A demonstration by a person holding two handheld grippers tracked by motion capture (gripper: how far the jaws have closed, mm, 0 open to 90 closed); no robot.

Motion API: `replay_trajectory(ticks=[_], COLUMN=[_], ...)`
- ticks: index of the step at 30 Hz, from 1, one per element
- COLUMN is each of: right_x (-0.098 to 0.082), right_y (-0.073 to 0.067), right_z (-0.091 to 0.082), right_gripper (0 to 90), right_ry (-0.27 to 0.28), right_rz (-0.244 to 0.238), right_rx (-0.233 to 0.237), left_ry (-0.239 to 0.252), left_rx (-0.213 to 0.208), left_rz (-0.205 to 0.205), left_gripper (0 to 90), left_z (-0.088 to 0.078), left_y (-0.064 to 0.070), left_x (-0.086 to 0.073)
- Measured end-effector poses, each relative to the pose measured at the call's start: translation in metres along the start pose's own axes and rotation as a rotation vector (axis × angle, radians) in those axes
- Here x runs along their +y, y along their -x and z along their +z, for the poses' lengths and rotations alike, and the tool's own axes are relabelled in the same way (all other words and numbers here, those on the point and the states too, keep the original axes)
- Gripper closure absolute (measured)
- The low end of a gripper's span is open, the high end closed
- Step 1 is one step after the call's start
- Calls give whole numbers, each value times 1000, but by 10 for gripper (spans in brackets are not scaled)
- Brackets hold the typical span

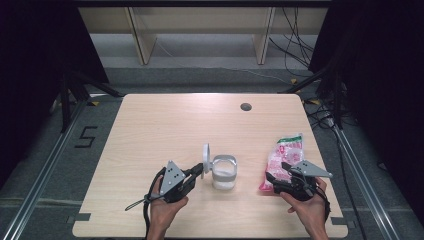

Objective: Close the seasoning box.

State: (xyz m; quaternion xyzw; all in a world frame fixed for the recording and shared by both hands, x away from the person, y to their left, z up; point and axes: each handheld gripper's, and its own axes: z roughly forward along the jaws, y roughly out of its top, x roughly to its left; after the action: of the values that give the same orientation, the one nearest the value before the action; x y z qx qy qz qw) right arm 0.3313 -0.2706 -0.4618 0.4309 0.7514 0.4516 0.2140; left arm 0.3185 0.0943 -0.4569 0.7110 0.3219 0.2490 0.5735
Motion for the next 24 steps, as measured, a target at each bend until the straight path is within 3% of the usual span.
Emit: replay_trajectory(ticks=[1, 3, 4, 6, 9, 10, 11, 14, 15, 18, 19, 24], right_x=[-1, -1, -1, -1, -1, -1, -1, 0, -1, -1, -1, -1], right_y=[-4, -4, -4, -1, -4, -1, -1, -2, -6, -4, -4, -5], right_z=[-1, -1, -1, 0, 0, 0, 0, 1, 0, 1, 1, 1], right_gripper=[303, 303, 303, 303, 303, 303, 303, 304, 303, 303, 303, 303], right_ry=[-9, -9, -7, 1, 6, 1, 3, 14, 4, 7, 7, 4], right_rz=[36, 30, 32, -14, 27, -15, -19, -1, 33, 11, 12, 19], right_rx=[-20, -19, -18, -15, -13, -13, -15, -9, -15, -15, -16, -14], left_ry=[-3, 12, -2, -3, -4, -6, -6, -4, 1, -6, -5, -12], left_rx=[-6, -14, -6, -13, -18, -17, -19, -23, -31, -37, -43, -52], left_rz=[6, -14, 2, 3, 0, 0, 10, 3, 8, 2, 17, 10], left_gripper=[888, 887, 887, 885, 885, 885, 885, 883, 883, 882, 881, 833], left_z=[1, 3, 3, 4, 7, 7, 7, 8, 9, 11, 12, 11], left_y=[0, 2, 2, 3, 4, 5, 5, 6, 7, 12, 12, 15], left_x=[0, 0, 1, 1, 1, 1, 1, 2, 2, 2, 2, 1])
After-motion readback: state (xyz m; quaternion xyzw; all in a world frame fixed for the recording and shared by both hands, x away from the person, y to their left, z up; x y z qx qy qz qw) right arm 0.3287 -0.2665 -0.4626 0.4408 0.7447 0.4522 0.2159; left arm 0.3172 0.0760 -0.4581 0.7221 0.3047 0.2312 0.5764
